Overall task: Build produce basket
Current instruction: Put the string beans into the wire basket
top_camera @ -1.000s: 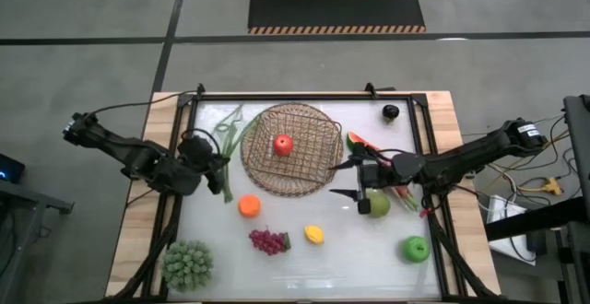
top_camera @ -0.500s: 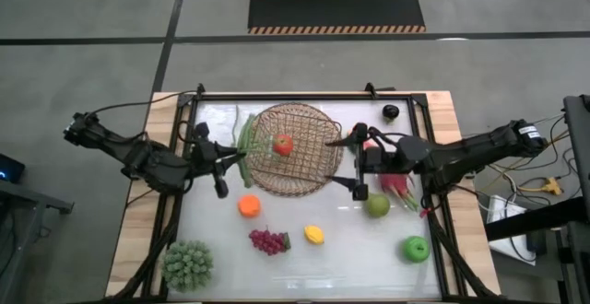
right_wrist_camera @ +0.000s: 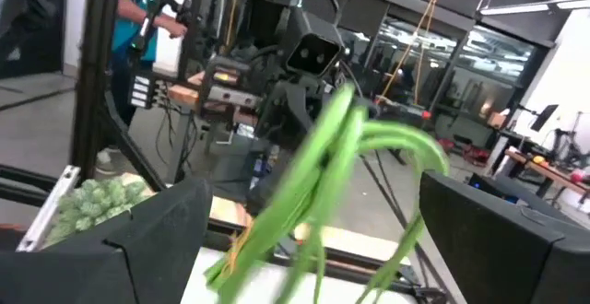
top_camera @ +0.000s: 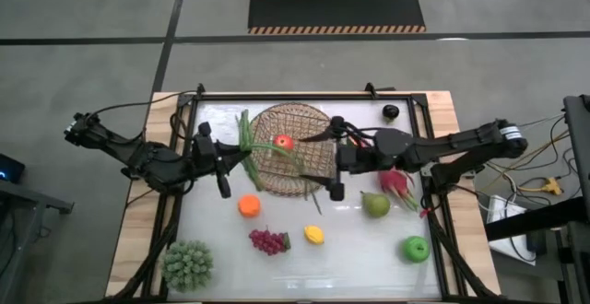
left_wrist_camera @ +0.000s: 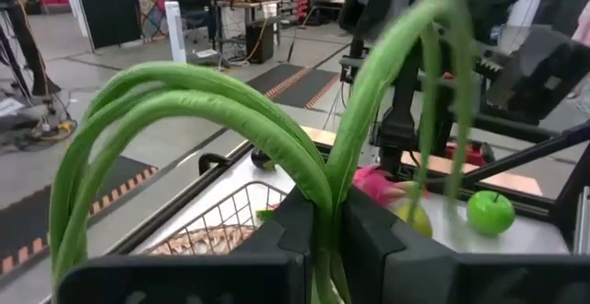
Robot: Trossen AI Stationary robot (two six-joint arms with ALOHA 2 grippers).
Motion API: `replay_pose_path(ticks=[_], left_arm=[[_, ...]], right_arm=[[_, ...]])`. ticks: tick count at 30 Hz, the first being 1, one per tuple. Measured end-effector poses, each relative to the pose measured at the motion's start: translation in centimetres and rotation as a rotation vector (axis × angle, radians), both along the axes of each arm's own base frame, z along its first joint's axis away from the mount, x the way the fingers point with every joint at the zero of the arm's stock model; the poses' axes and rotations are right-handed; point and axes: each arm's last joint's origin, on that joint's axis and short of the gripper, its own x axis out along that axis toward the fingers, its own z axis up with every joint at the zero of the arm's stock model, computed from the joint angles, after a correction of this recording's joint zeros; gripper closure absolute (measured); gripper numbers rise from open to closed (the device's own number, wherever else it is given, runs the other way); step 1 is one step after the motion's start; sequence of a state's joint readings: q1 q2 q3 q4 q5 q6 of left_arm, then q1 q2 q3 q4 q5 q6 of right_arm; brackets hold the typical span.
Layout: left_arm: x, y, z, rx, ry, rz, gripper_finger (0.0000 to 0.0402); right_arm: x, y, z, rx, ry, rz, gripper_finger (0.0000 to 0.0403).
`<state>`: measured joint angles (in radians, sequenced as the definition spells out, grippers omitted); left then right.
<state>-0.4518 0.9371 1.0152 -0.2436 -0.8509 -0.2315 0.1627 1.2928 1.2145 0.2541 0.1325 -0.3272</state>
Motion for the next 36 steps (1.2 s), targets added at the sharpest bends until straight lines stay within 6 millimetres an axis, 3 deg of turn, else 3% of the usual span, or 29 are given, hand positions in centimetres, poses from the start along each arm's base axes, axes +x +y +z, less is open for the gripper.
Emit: replay_pose_path(ticks=[7,15,26,32,36], left_arm=[[0.4,-0.2,-0.7,-0.029,0.027,-0.012,0.0387],[1.3,-1.0,-1.2,-0.043,0.058,-0.122,0.0387],[1.2,-2.0,-1.1,-0.012,0.065,-0.316,0.0387],[1.3,-2.9,-0.3,0.078,0.003,-0.481,0.0387],[1.3,-3.0,0.2,0.097,-0.035,-0.497,0.0386]], right_arm=[[3.0,0.0,2.6,-0.023,0.043,-0.014,0.0035],[6.3,-1.0,2.3,-0.028,0.128,-0.024,0.0035],[7.1,-2.6,1.2,-0.015,0.195,-0.018,0.0035],[7.4,-3.1,1.0,0.000,0.202,0.112,0.0035],[7.8,-3.2,0.5,0.014,0.209,0.209,0.0035]])
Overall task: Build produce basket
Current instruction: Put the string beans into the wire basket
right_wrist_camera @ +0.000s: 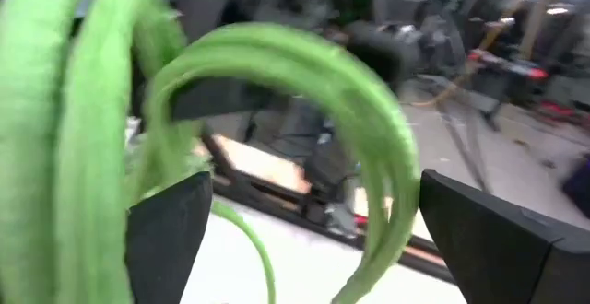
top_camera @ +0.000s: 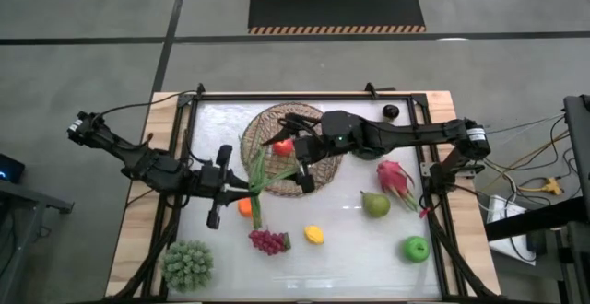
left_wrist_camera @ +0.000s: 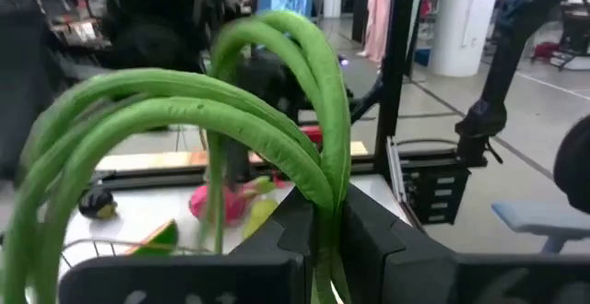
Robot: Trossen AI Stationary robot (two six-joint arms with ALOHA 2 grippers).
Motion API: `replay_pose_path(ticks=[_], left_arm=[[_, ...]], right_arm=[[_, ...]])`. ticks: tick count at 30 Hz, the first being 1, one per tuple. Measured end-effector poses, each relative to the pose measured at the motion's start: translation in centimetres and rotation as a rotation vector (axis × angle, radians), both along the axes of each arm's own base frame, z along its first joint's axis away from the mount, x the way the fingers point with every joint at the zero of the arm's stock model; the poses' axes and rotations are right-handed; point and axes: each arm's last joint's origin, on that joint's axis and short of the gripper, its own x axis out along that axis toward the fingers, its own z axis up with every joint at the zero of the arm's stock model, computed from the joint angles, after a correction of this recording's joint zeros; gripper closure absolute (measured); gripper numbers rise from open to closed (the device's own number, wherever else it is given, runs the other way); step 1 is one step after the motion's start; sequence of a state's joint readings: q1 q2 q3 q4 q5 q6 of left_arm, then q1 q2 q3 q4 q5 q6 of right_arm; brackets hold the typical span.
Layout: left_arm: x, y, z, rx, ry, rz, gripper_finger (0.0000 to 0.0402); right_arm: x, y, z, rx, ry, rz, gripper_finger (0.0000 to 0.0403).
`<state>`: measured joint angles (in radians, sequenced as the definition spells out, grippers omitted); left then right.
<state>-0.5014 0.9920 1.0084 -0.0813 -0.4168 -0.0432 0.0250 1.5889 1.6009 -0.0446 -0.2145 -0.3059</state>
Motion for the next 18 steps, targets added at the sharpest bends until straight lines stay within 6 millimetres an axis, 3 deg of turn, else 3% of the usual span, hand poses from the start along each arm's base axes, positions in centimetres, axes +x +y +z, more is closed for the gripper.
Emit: replay_pose_path(ticks=[10,18], left_arm=[[0.7,-0.6,-0.2,0.069,-0.013,-0.078,0.0386],[1.4,-1.6,-0.9,0.078,0.005,-0.128,0.0386]], right_arm=[[0.7,-0.2,-0.6,-0.007,-0.006,-0.013,0.0052],[0.1,-0.3,0.4,-0.046,-0.051,-0.038,0.0080]])
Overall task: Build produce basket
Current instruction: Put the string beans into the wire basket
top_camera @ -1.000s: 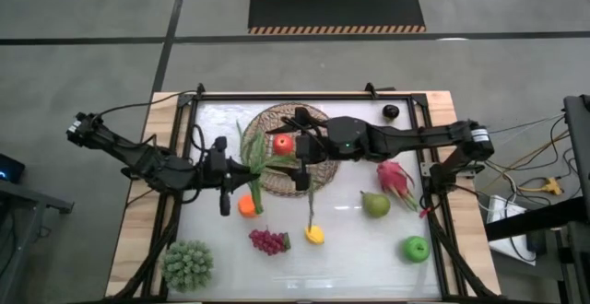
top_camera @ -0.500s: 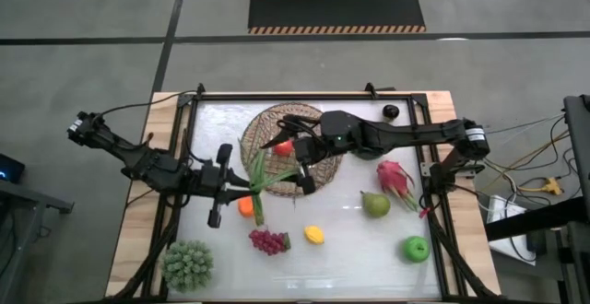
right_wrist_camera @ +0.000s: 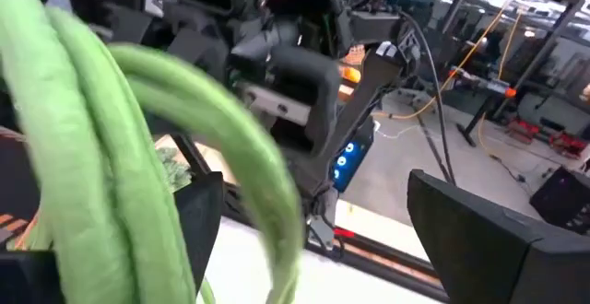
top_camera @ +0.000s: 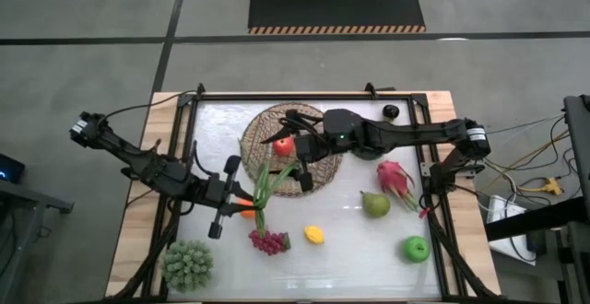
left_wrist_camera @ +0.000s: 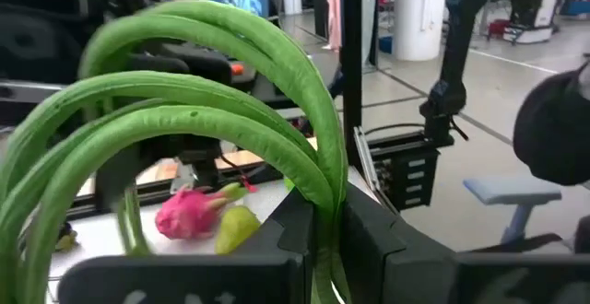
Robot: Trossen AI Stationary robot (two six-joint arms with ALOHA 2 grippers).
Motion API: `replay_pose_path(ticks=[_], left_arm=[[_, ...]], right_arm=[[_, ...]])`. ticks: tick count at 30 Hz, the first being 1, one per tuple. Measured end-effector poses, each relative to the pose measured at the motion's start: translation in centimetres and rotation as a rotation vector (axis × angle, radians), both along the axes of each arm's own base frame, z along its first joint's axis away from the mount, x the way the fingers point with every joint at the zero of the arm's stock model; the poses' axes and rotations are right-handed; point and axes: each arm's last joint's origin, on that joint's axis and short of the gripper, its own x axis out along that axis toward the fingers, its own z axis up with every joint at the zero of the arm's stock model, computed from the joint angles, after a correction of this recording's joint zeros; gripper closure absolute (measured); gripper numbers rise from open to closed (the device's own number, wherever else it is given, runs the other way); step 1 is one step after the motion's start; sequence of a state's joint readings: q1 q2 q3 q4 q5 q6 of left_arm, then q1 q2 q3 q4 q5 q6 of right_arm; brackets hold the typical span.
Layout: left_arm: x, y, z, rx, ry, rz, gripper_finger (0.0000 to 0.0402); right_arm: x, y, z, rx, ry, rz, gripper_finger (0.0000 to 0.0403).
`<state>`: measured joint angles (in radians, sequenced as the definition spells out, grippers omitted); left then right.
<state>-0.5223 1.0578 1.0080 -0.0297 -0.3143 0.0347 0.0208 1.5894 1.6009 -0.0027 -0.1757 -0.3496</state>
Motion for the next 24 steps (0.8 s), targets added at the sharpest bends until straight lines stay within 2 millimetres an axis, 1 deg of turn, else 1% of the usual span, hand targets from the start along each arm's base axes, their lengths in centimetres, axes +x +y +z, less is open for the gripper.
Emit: replay_pose_path(ticks=[3,5,8,11,14,17,19,24], left_arm=[[0.2,-0.2,-0.2,0.010,0.005,-0.007,0.0385],[0.2,-0.3,-0.1,0.017,-0.004,-0.008,0.0385],[0.1,-0.2,0.3,0.016,-0.038,-0.009,0.0385],[-0.2,0.0,0.9,0.016,-0.084,-0.010,0.0385],[-0.5,0.1,1.4,0.029,-0.127,-0.011,0.0385],[-0.6,0.2,1.6,0.052,-0.148,-0.012,0.0385],[-0.6,0.2,1.6,0.071,-0.153,-0.013,0.0385],[-0.6,0.2,1.5,0.085,-0.147,-0.012,0.0385]], right_arm=[[0.0,0.0,0.1,-0.011,-0.008,0.011,0.0090],[0.1,0.1,0.0,-0.022,-0.013,0.027,0.0103],[0.1,0.2,0.0,-0.011,-0.014,0.069,0.0142],[0.1,0.3,-0.1,-0.008,-0.013,0.089,0.0208],[0.1,0.3,0.0,-0.008,-0.018,0.100,0.0290],[0.1,0.5,0.1,-0.003,-0.026,0.153,0.0371],[0.0,0.7,0.2,0.007,-0.036,0.173,0.0383],[-0.1,1.3,0.6,0.014,-0.044,0.192,0.0392]])
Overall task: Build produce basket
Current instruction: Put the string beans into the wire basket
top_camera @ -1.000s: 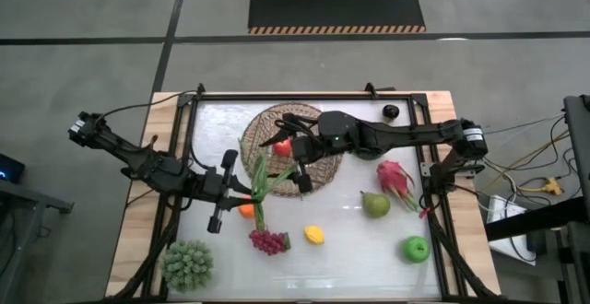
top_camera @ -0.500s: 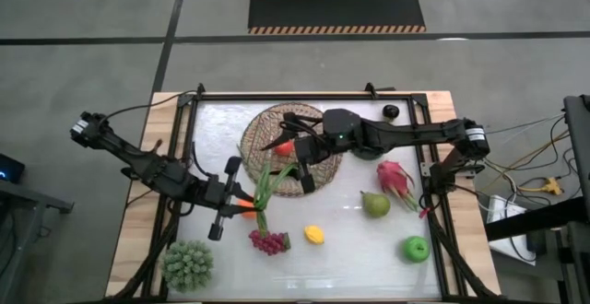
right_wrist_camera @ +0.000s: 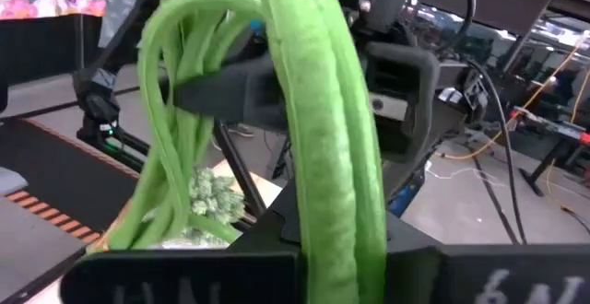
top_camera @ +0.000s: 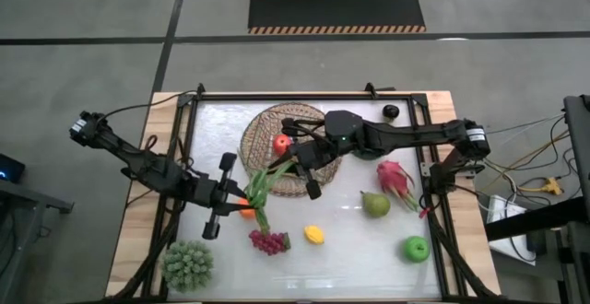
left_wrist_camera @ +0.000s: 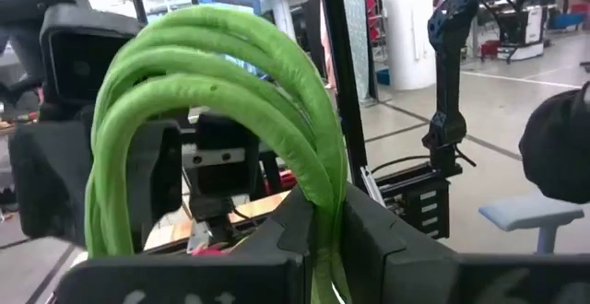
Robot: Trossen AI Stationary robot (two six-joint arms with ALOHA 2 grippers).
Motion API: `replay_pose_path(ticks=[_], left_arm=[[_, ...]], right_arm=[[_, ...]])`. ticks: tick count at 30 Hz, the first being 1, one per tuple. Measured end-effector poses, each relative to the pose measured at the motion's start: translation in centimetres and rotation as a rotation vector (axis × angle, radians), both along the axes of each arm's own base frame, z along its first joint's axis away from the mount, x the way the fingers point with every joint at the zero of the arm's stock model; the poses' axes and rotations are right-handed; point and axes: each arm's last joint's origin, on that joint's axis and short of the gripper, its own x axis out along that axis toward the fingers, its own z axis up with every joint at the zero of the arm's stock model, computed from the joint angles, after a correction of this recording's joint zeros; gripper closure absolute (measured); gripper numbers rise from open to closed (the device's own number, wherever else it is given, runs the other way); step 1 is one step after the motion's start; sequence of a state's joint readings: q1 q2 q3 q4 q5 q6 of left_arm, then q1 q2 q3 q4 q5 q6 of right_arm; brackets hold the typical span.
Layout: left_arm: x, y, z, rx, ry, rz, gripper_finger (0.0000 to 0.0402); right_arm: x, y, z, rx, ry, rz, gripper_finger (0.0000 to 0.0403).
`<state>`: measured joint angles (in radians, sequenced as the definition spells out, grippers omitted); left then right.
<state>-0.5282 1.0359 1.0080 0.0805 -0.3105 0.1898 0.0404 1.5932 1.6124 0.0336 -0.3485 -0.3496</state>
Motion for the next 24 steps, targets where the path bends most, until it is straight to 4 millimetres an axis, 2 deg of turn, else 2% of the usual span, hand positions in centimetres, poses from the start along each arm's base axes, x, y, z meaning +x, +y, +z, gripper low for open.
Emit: replay_pose_path(ticks=[5,10,13,18,24], left_arm=[[0.0,0.4,-1.0,0.055,0.095,0.138,0.0385],[0.4,0.8,-1.3,0.064,0.105,0.284,0.0373],[0.5,0.7,-1.4,0.067,0.108,0.286,0.0341],[0.5,0.6,-1.5,0.040,0.115,0.279,0.0263],[2.0,-0.1,-2.7,0.021,0.153,0.303,0.0197]], right_arm=[[-0.4,0.7,1.0,0.011,0.005,0.019,0.0393],[-0.6,1.5,1.2,0.030,0.023,0.039,0.0394],[-0.6,1.9,0.9,0.031,0.042,0.049,0.0394],[-0.6,2.1,0.3,0.046,0.100,0.053,0.0394],[0.2,2.1,-1.0,0.073,0.127,0.038,0.0394]])
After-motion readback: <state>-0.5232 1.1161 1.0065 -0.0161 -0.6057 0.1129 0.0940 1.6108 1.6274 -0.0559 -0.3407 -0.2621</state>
